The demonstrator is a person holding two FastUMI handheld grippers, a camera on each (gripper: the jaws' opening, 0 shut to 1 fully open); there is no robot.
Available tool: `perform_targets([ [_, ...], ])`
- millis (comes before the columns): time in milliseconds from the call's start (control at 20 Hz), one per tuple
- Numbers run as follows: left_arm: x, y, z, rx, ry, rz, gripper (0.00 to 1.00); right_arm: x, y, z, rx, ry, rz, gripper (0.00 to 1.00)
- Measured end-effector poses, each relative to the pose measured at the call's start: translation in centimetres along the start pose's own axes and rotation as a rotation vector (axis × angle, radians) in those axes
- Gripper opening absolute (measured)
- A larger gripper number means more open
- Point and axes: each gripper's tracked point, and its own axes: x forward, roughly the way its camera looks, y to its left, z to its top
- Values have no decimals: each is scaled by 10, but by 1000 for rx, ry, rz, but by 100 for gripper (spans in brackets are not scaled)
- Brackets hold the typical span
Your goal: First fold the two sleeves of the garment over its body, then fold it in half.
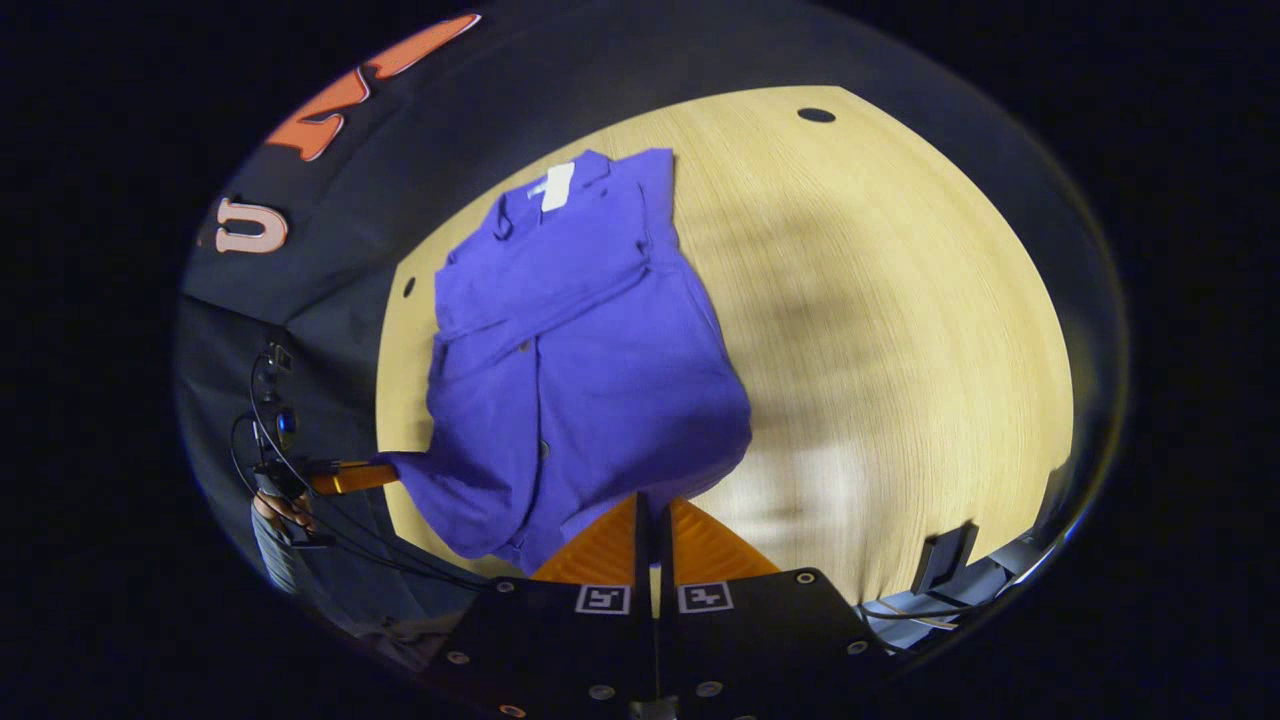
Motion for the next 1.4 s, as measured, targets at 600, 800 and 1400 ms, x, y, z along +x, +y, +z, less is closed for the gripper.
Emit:
perform_targets([
  [600, -85, -22, 175, 88, -227, 21, 8, -30, 70, 154, -110, -198, 50, 3],
  [800, -88, -14, 247, 87, -287, 64, 8, -21, 83, 218, -94, -247, 64, 3],
  [1400, -93, 2, 408, 145, -638, 389, 17, 2, 80, 342, -1, -465, 73, 53],
])
